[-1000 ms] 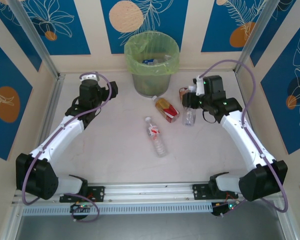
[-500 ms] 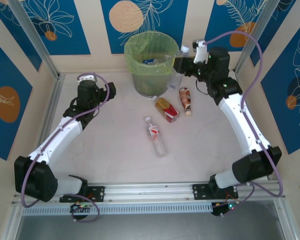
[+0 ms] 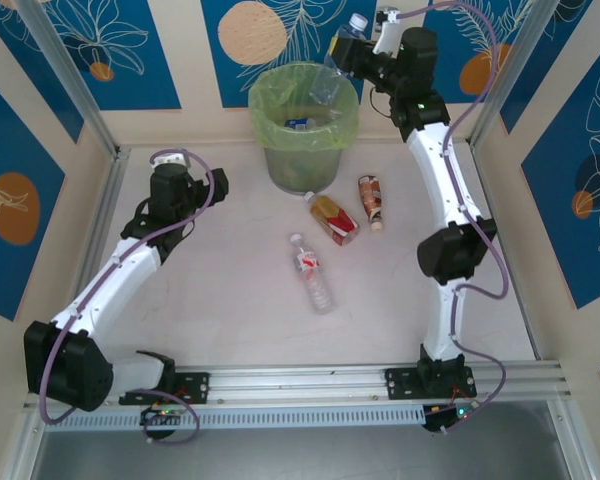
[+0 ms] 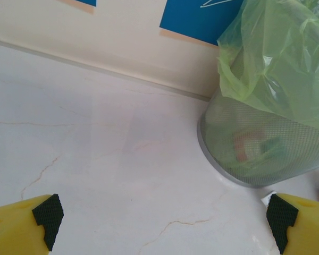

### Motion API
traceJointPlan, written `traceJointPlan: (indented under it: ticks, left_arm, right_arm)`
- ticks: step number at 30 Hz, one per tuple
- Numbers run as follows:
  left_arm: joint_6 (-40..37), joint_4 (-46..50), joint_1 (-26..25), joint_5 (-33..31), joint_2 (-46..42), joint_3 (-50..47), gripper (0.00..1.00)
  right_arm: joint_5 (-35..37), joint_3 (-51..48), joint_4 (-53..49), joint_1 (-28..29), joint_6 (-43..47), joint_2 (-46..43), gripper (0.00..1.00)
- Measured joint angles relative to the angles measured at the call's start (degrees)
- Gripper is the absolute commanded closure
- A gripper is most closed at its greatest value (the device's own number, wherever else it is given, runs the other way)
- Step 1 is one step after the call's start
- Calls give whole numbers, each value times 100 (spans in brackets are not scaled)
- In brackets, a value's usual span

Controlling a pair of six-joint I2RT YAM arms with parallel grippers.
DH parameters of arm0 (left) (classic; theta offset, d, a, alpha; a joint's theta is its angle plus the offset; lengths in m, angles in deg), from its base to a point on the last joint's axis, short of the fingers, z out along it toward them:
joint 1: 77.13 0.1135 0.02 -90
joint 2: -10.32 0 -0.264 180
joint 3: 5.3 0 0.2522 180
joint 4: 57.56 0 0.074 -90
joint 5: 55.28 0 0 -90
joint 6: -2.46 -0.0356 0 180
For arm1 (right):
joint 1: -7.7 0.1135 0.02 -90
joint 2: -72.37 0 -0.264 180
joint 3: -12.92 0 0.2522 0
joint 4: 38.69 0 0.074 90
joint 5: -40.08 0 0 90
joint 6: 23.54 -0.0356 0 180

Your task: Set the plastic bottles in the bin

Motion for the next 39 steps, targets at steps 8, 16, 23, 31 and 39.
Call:
traceJointPlan:
  ticks: [8,16,23,31,39]
  left_arm:
    - [-203,28,9,627,-7,0,0]
    - [-273,138,11,754,-11,0,0]
    - [-323,269,13,785,-11,0,0]
    - [-380,308,13,787,-11,0,0]
    - [-378,306,13,905,11,0,0]
  right_arm:
    - [492,1113,70,0,-302,1128,53]
    - [761,1016,957,0,-929,1655,44]
    - [334,1084,1060,4,-1088,2251,20]
    - [-149,960,590,94,-396,2033,11]
    - [-398,400,428,140,175,1174,10]
